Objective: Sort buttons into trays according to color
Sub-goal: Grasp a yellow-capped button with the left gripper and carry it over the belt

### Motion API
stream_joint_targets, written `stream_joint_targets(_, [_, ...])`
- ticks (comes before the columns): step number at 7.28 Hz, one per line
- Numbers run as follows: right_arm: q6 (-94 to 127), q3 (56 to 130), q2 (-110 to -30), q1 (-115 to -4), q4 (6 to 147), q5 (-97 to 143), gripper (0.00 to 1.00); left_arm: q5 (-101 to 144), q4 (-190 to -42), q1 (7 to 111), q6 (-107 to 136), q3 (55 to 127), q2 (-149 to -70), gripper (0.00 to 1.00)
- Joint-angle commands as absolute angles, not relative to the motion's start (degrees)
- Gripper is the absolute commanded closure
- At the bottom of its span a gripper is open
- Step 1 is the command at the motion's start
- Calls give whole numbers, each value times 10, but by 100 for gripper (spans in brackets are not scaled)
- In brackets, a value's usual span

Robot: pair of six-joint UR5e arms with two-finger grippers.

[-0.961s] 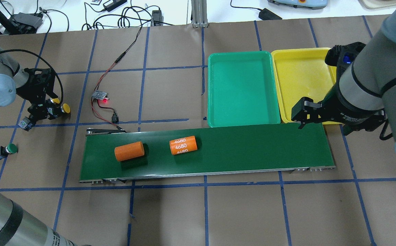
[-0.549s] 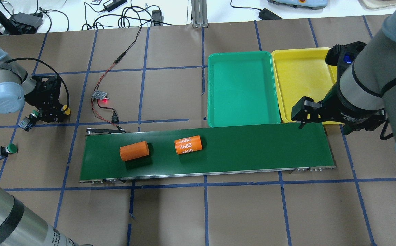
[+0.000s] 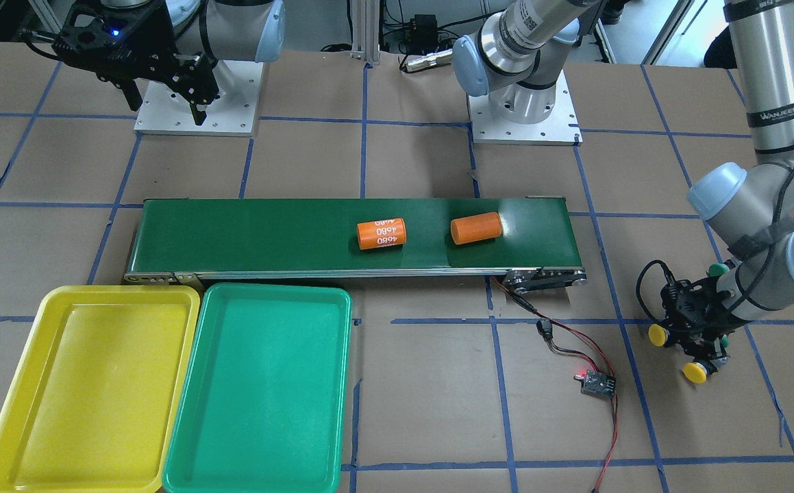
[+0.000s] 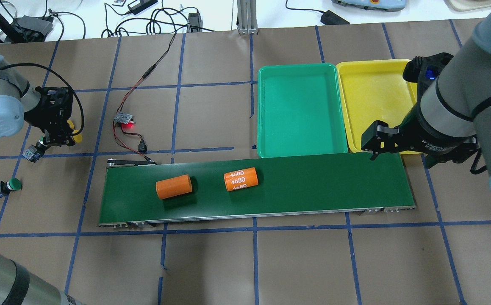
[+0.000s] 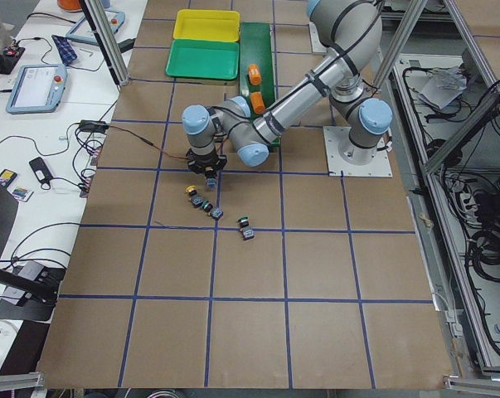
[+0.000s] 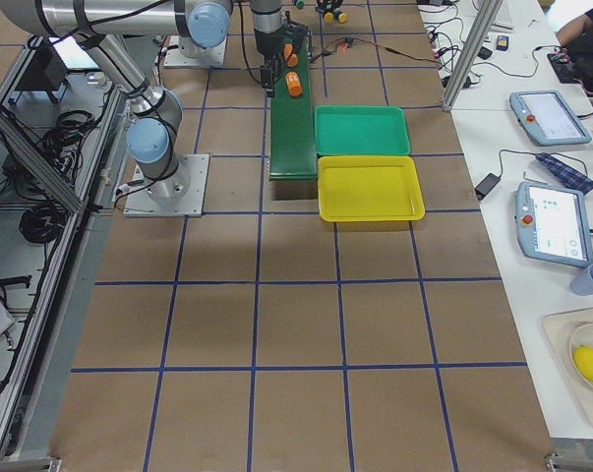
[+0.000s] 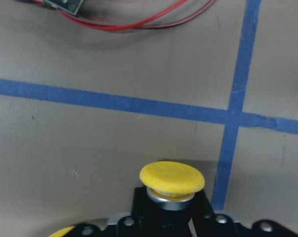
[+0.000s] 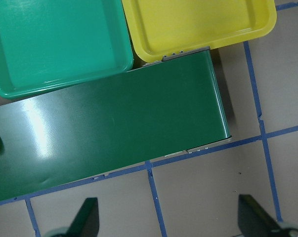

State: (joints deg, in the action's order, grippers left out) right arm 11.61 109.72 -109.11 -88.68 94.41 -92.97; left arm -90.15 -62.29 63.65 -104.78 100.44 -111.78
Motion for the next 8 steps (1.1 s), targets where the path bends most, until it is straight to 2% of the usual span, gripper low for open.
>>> stream_joint_targets(1, [119,1097,-1091,-887,945,-927,0,-907,-671,689,-947,1065,-1029,100])
stream_joint_targets(3, [115,1099,-1085,-887,946,-923,0,-903,-669,731,-730,1135,-970,100])
stream_joint_targets(5, [118,1098,-1086,-885,947,-921,0,-911,-685,799,-472,1163,-930,100])
stream_joint_targets(6, [118,1098,-1087,-885,947,-922,0,-918,-695,820,-315,1178,-928,100])
stream_joint_targets(8, [120,1097,-1089,-884,947,-925,0,-910,-694,831,-209,1197,-928,100])
